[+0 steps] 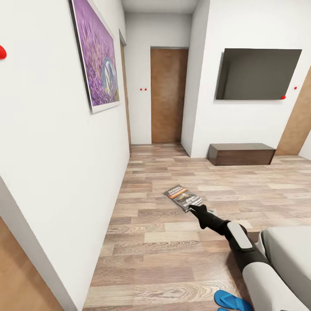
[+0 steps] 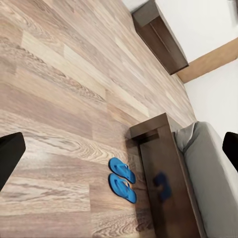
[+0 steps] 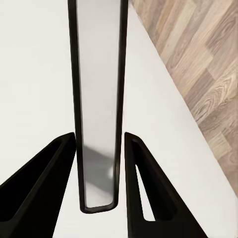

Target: In the bedroom, move the book from the bed onto either nightstand, and place the two sandals side by side next to the bed.

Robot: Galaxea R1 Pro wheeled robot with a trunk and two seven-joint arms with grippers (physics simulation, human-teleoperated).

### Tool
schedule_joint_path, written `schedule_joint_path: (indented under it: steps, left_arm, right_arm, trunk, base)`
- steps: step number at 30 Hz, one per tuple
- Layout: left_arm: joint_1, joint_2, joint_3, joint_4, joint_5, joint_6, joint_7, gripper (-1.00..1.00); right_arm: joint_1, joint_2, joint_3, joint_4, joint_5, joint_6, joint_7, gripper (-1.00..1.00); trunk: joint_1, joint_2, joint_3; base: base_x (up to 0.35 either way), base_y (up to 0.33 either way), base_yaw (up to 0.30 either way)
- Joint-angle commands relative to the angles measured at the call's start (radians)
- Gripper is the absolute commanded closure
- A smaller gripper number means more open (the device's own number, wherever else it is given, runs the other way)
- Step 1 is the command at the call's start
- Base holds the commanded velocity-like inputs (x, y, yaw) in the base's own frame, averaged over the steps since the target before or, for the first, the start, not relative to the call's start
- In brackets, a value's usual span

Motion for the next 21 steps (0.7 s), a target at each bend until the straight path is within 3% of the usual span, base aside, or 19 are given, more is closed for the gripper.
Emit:
schedule_joint_path:
  steps: [1,9,13,16,21]
  left_arm:
    - [-0.001,0.000,0.001,0.001,0.001,-0.003,0.000,-1.00]
    - [-0.002,-0.004,0.002,-0.002,0.001,0.027,0.031,-1.00]
    - [-0.002,-0.023,-0.002,-0.009,-0.001,0.031,0.042,-1.00]
    - [-0.002,-0.035,-0.016,-0.021,-0.005,0.031,0.047,-1.00]
    - [-0.002,-0.051,-0.047,-0.037,-0.018,0.032,0.070,-1.00]
  right_arm:
    - [-0.001,-0.006,-0.003,0.001,0.004,0.009,0.015,1.00]
    - [0.020,-0.052,-0.002,0.026,0.011,0.032,0.117,1.00]
    - [0.038,-0.067,-0.001,0.080,0.032,0.034,0.155,1.00]
    - [0.045,-0.071,-0.001,0.120,0.067,0.034,0.181,1.00]
    - [0.053,-0.074,-0.002,0.212,0.164,0.029,0.288,1.00]
  trunk:
    - [0.000,0.000,-0.001]
    - [0.000,0.000,-0.001]
    - [0.000,0.000,-0.001]
    - [0.000,0.000,-0.001]
    - [0.000,0.000,-0.001]
  base:
    - [0.000,0.000,0.000]
    - [0.000,0.000,0.000]
    - [0.000,0.000,0.000]
    - [0.000,0.000,0.000]
    - [0.000,0.000,0.000]
